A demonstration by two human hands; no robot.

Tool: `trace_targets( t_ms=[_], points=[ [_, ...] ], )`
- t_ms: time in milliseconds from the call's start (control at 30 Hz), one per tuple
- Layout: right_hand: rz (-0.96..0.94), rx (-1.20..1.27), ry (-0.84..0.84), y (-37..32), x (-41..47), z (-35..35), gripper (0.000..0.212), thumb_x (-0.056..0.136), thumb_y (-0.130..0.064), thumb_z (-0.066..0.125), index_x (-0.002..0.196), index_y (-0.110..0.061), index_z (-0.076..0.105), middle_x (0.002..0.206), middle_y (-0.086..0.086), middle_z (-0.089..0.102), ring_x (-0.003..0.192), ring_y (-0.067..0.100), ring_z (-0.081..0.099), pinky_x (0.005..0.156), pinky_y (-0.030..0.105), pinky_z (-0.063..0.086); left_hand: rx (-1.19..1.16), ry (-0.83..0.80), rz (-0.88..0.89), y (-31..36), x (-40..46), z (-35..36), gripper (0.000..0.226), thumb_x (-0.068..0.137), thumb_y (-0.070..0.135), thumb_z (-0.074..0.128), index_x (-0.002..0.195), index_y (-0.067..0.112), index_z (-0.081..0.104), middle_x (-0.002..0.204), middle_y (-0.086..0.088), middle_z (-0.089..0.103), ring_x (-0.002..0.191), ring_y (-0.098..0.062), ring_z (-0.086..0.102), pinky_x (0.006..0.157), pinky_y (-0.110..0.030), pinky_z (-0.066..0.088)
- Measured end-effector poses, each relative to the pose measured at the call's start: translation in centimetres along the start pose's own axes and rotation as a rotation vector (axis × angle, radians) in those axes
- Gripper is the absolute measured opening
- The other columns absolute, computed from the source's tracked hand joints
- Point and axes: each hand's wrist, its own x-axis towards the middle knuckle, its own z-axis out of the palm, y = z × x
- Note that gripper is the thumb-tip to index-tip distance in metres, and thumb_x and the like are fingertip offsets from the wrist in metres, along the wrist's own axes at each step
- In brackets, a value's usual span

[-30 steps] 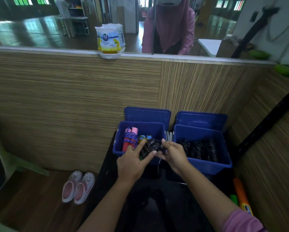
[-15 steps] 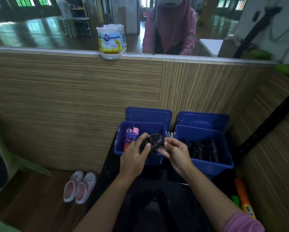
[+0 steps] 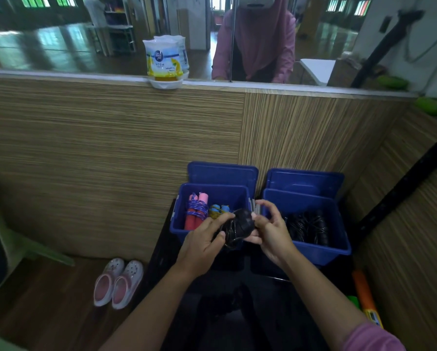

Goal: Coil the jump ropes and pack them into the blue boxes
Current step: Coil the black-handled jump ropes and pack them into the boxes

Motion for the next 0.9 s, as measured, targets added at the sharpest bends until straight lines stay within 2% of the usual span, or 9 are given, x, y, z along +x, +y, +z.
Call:
trace_targets(
  t_ms=[100,167,267,367,467,533,600,767,900],
  points=[
    [0.176,-0.035,-0.083,-0.3,0.0,0.0,0.028,0.096,0.005,0.038,0.099,-0.005,0.064,0.083,0.014,0.069,0.064,0.017,0.067,0.055,0.027,0.058,-0.020,-0.012,0.089,0.6,-0.2,-0.1,0.049,0.088,0.035,0.036,0.134,0.051,0.041,0.104,0.009,0.058,0.095,-0.007,0.057,0.085,-0.031,0.048],
    [0.243,0.006,-0.107,0.0,0.1,-0.1,0.023,0.095,0.000,0.042,0.096,0.002,0.065,0.090,0.019,0.068,0.075,0.022,0.068,0.064,0.029,0.059,-0.005,-0.015,0.161,1.1,0.1,-0.2,0.050,0.086,0.031,0.039,0.135,0.041,0.044,0.106,0.007,0.059,0.095,-0.008,0.057,0.084,-0.026,0.048],
    [0.360,-0.007,-0.064,0.7,0.3,-0.4,0.020,0.095,-0.013,0.047,0.093,-0.003,0.065,0.081,0.013,0.063,0.058,0.016,0.063,0.052,0.025,0.054,0.028,0.057,0.221,1.6,0.5,0.2,0.048,0.083,0.028,0.044,0.130,0.023,0.053,0.111,0.003,0.061,0.097,-0.012,0.059,0.087,-0.023,0.047],
    [0.479,-0.014,0.028,1.4,0.7,-0.3,0.023,0.099,-0.010,0.037,0.089,-0.004,0.057,0.064,0.004,0.060,0.036,0.007,0.051,0.033,0.016,0.043,-0.012,0.187,0.119,1.9,1.0,1.0,0.040,0.082,0.025,0.037,0.114,0.009,0.056,0.105,0.000,0.061,0.097,-0.010,0.057,0.084,-0.023,0.045],
    [0.475,0.034,0.003,1.6,0.4,0.2,0.028,0.099,-0.006,0.033,0.101,-0.002,0.060,0.087,0.011,0.066,0.053,0.015,0.063,0.049,0.024,0.054,-0.020,0.239,0.039,1.9,1.5,1.7,0.019,0.078,0.015,0.031,0.088,0.008,0.046,0.080,-0.001,0.050,0.074,-0.013,0.046,0.068,-0.025,0.040],
    [0.467,0.073,-0.035,1.9,0.0,0.5,0.033,0.100,-0.007,0.031,0.111,-0.001,0.062,0.103,0.016,0.069,0.075,0.023,0.070,0.063,0.032,0.058,-0.044,0.224,-0.020,1.8,1.7,2.0,0.011,0.077,0.009,0.033,0.085,0.014,0.040,0.074,0.002,0.046,0.067,-0.008,0.043,0.062,-0.017,0.035],
    [0.425,0.159,-0.026,2.1,-0.1,0.8,0.036,0.101,-0.014,0.031,0.119,-0.001,0.059,0.111,0.019,0.068,0.086,0.028,0.071,0.067,0.036,0.059,-0.036,0.223,-0.070,1.8,1.9,2.6,0.011,0.077,0.010,0.036,0.085,0.016,0.038,0.075,0.002,0.045,0.066,-0.006,0.042,0.059,-0.017,0.030],
    [0.247,0.350,0.005,1.7,-0.5,0.6,0.046,0.100,-0.037,0.033,0.118,-0.003,0.060,0.113,0.018,0.068,0.099,0.029,0.067,0.073,0.040,0.057,-0.014,0.286,-0.247,2.2,2.2,5.1,0.015,0.083,0.022,0.041,0.092,0.010,0.040,0.094,-0.005,0.047,0.079,-0.017,0.045,0.071,-0.033,0.038],
    [0.078,0.124,0.079,2.1,-0.3,-0.5,0.033,0.093,-0.028,0.054,0.116,-0.005,0.062,0.113,0.018,0.068,0.107,0.030,0.064,0.097,0.044,0.048,-0.097,0.182,-0.326,3.2,3.0,7.4,0.012,0.095,0.012,0.046,0.104,0.008,0.040,0.109,-0.004,0.040,0.091,-0.017,0.044,0.087,-0.036,0.040]
  ],
)
